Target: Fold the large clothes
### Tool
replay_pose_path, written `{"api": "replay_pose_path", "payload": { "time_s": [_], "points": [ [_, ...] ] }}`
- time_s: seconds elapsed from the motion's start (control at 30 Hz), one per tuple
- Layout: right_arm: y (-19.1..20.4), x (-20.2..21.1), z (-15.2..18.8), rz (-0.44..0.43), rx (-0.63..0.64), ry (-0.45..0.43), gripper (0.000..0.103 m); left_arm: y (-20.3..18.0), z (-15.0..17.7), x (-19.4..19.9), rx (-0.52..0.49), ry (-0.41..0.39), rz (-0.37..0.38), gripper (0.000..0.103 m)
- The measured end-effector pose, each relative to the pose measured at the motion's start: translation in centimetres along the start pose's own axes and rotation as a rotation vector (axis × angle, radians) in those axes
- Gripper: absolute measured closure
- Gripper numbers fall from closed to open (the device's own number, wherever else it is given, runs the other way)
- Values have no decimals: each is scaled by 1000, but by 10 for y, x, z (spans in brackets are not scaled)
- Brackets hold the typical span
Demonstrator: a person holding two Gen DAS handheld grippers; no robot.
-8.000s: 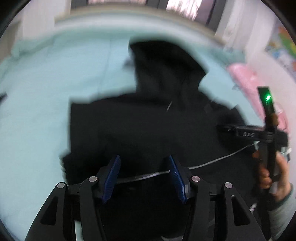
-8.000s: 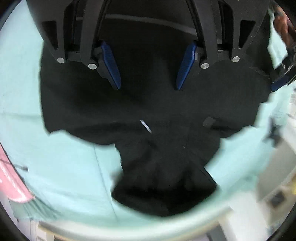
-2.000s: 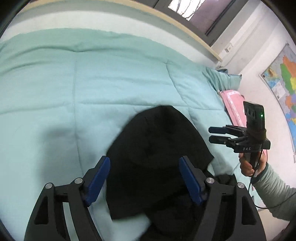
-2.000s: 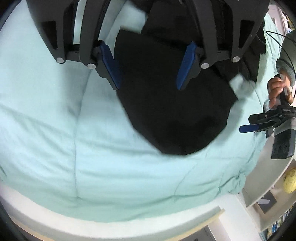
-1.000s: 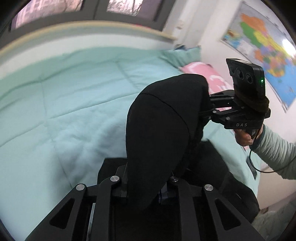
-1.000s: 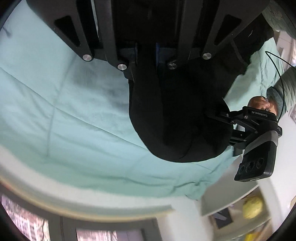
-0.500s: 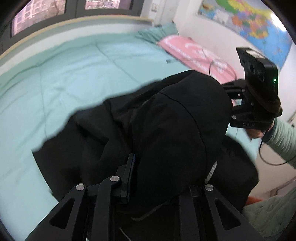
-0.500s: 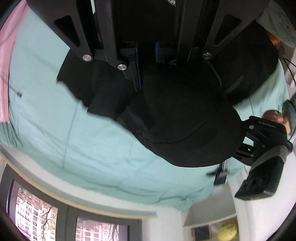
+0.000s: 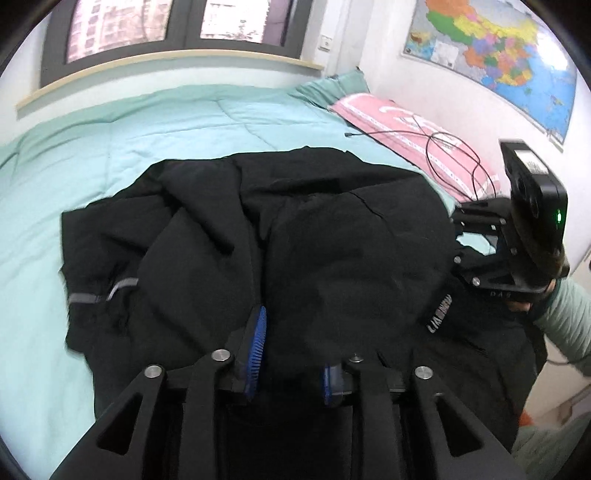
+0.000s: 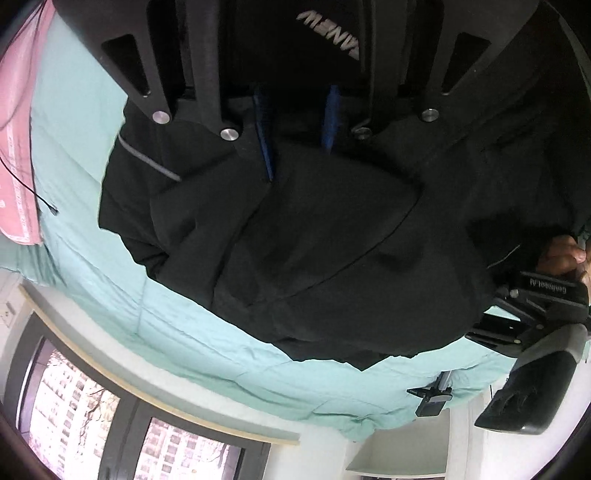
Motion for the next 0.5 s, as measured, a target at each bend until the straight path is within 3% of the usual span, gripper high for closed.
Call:
{"api": "replay_pose_path", "payload": {
  "time_s": [0.1, 0.23, 0.3, 0.33, 0.37, 0.4, 0.5],
  "points": [
    [-1, 26, 25, 26, -23, -16, 74, -3, 24, 37, 28, -37, 7, 55],
    [7, 63, 51, 38, -86, -32, 71, -16, 41, 76, 62, -59, -7, 53],
    [4, 83, 47, 5, -146, -50, 66, -22, 32, 92, 70, -62, -53, 53],
    [2, 95, 39, -15, -178, -75, 54, -24, 23, 99, 84, -80, -58, 53],
    [-1, 103, 30, -26, -204, -101, 41, -24, 15, 104, 108, -95, -46, 53],
    [-7, 113, 16, -47, -242, -144, 36, -22, 3, 108, 153, -112, -11, 52],
    [-26, 123, -28, -76, -327, -214, 33, -9, -33, 104, 299, -152, 140, 50]
  ]
}}
Point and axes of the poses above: each gripper's, at about its wrist camera, not at the fingertips, and x roughly against the way its jaws point, y to its left, z to its underside, the point moved 4 cm from there along -x, roughly the way its jaws point, and after that the axes turned 2 degrees about -z, right-handed, at the moved point
